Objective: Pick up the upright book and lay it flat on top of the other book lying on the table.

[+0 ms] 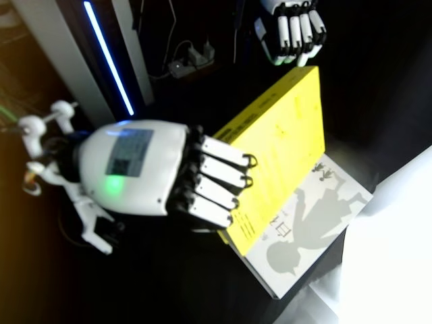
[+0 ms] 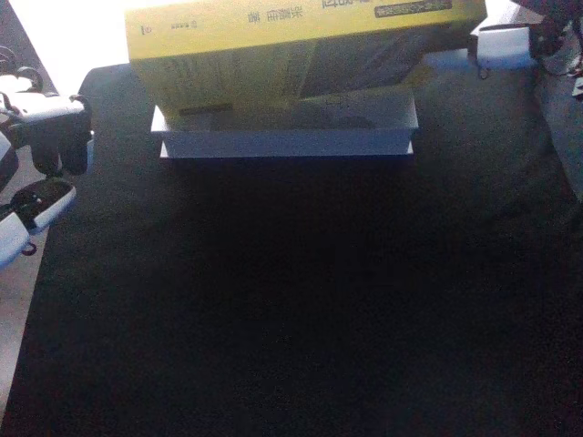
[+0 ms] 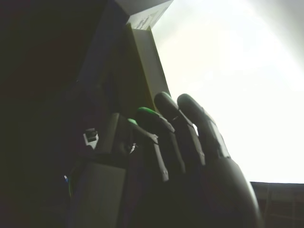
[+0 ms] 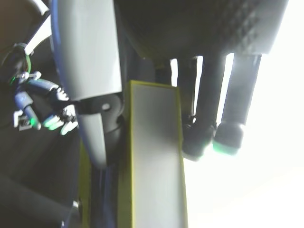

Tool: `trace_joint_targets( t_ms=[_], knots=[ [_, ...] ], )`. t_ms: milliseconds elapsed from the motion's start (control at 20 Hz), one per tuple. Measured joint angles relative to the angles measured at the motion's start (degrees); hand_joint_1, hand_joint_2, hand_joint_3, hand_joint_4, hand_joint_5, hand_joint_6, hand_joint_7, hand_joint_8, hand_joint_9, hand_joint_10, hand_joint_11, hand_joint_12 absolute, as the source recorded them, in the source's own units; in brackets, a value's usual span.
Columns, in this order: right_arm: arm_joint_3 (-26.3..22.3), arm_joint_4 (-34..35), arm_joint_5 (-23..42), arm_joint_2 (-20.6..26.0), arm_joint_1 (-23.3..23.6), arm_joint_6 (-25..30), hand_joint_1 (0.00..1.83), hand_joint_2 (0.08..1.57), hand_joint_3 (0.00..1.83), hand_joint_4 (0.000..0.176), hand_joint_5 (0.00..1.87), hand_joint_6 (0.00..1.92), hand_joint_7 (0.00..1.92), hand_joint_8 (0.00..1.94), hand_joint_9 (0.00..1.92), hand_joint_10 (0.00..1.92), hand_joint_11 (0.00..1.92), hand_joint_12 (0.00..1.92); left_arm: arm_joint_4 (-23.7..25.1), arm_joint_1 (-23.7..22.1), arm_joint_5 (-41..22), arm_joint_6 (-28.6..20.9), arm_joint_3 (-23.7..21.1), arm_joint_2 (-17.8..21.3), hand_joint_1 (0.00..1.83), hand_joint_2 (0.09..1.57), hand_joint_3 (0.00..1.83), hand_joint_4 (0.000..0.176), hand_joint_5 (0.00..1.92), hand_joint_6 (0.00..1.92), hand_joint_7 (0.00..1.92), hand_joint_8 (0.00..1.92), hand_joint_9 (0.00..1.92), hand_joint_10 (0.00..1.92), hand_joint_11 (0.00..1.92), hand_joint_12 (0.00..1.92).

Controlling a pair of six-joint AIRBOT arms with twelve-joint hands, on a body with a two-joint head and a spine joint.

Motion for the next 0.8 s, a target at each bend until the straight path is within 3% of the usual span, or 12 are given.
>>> trace_joint_targets(
  t_ms=[50, 100, 200, 300, 350, 450, 500, 550, 600, 700, 750, 800],
  knots=[
    [0.42, 0.04, -0.26, -0.22, 0.0, 0.02, 1.2, 1.29, 0.0, 0.0, 0.71, 1.32, 0.91, 1.34, 0.89, 1.62, 0.73, 1.9, 0.04, 0.0, -0.02, -0.11, 0.0, 0.0, 1.12, 1.28, 0.0, 0.0, 0.62, 1.4, 0.75, 1.47, 0.57, 1.02, 0.27, 1.5],
    [1.29, 0.11, -0.98, -0.92, 0.0, 0.02, 1.35, 1.27, 0.0, 0.0, 0.67, 1.28, 0.86, 1.31, 0.79, 1.53, 0.79, 1.92, -0.11, 0.02, -0.04, -0.09, 0.02, 0.0, 1.12, 1.28, 0.0, 0.0, 0.62, 1.4, 0.75, 1.47, 0.58, 1.02, 0.27, 1.5],
    [2.6, 0.55, -1.6, -2.12, 0.0, -0.02, 1.24, 1.28, 0.0, 0.0, 0.73, 1.22, 0.94, 1.36, 0.97, 1.62, 0.84, 1.91, 0.04, 0.0, -0.09, -0.22, 0.2, 0.0, 1.13, 1.26, 0.0, 0.0, 0.64, 1.37, 0.78, 1.42, 0.58, 1.02, 0.21, 1.51],
    [3.02, 0.76, -2.16, -2.45, 0.11, 0.02, 1.25, 1.25, 0.0, 0.0, 0.77, 1.18, 1.0, 1.23, 0.96, 1.57, 0.79, 1.9, 0.04, 0.0, -0.04, -0.31, 0.2, 0.0, 1.13, 1.26, 0.0, 0.0, 0.65, 1.37, 0.78, 1.41, 0.57, 0.99, 0.17, 1.53],
    [3.08, 0.76, -2.25, -2.49, 0.11, 0.02, 1.33, 1.25, 0.0, 0.0, 0.66, 1.27, 0.9, 1.29, 0.8, 1.54, 0.73, 1.89, -0.13, 0.0, -0.07, -0.31, 0.2, 0.0, 1.13, 1.27, 0.0, 0.0, 0.63, 1.39, 0.77, 1.42, 0.58, 0.98, 0.24, 1.51],
    [4.35, 0.81, -2.71, -3.23, 0.26, 0.07, 1.34, 1.24, 0.0, 0.0, 0.59, 1.3, 0.82, 1.37, 0.76, 1.57, 0.78, 1.91, -0.11, 0.0, -0.09, -0.33, 0.2, 0.0, 1.12, 1.27, 0.0, 0.0, 0.65, 1.37, 0.77, 1.43, 0.58, 0.98, 0.23, 1.53],
    [4.68, 0.96, -3.19, -3.5, 0.35, 0.04, 1.25, 1.23, 0.0, 0.0, 0.64, 1.31, 0.9, 1.37, 0.94, 1.61, 0.83, 1.92, 0.11, 0.0, -0.07, -0.35, 0.2, 0.0, 1.13, 1.26, 0.0, 0.0, 0.65, 1.37, 0.77, 1.42, 0.59, 0.98, 0.24, 1.51],
    [4.7, 1.05, -3.54, -3.61, 0.33, 0.04, 1.22, 1.25, 0.0, 0.0, 0.61, 1.36, 0.88, 1.44, 0.98, 1.63, 0.87, 1.92, 0.13, 0.0, -0.09, -0.35, 0.17, 0.0, 1.13, 1.26, 0.0, 0.0, 0.65, 1.36, 0.78, 1.42, 0.6, 0.98, 0.29, 1.49],
    [4.7, 1.2, -3.48, -3.63, -0.04, 0.07, 1.32, 1.23, 0.0, 0.0, 0.6, 1.3, 0.84, 1.42, 0.86, 1.53, 0.83, 1.92, 0.04, 0.0, -0.11, -0.35, 0.2, 0.0, 1.13, 1.26, 0.0, 0.0, 0.65, 1.37, 0.78, 1.42, 0.6, 0.98, 0.31, 1.49],
    [4.7, 1.62, -2.89, -3.72, -0.7, 0.07, 1.34, 1.33, 0.0, 0.0, 0.58, 1.33, 0.77, 1.5, 0.8, 1.59, 0.75, 1.92, -0.31, 0.0, -0.11, -0.37, 0.2, 0.0, 1.13, 1.26, 0.0, 0.0, 0.64, 1.39, 0.78, 1.41, 0.61, 0.96, 0.33, 1.47],
    [4.7, 1.66, -2.78, -3.72, -0.72, 0.04, 1.34, 1.34, 0.0, 0.0, 0.56, 1.36, 0.76, 1.51, 0.77, 1.63, 0.7, 1.92, -0.28, 0.0, -0.11, -0.37, 0.2, 0.0, 0.93, 1.25, 0.0, 0.138, 0.7, 1.38, 0.69, 0.93, 0.6, 0.89, 0.28, 1.44],
    [4.7, 1.7, -2.8, -3.72, -0.74, 0.02, 1.34, 1.34, 0.0, 0.0, 0.58, 1.33, 0.76, 1.49, 0.77, 1.65, 0.72, 1.92, -0.09, 0.0, -0.11, -0.39, 0.17, 0.0, 0.89, 1.24, 0.0, 0.168, 0.71, 1.37, 0.73, 0.68, 0.61, 0.82, 0.28, 1.4]
  ],
)
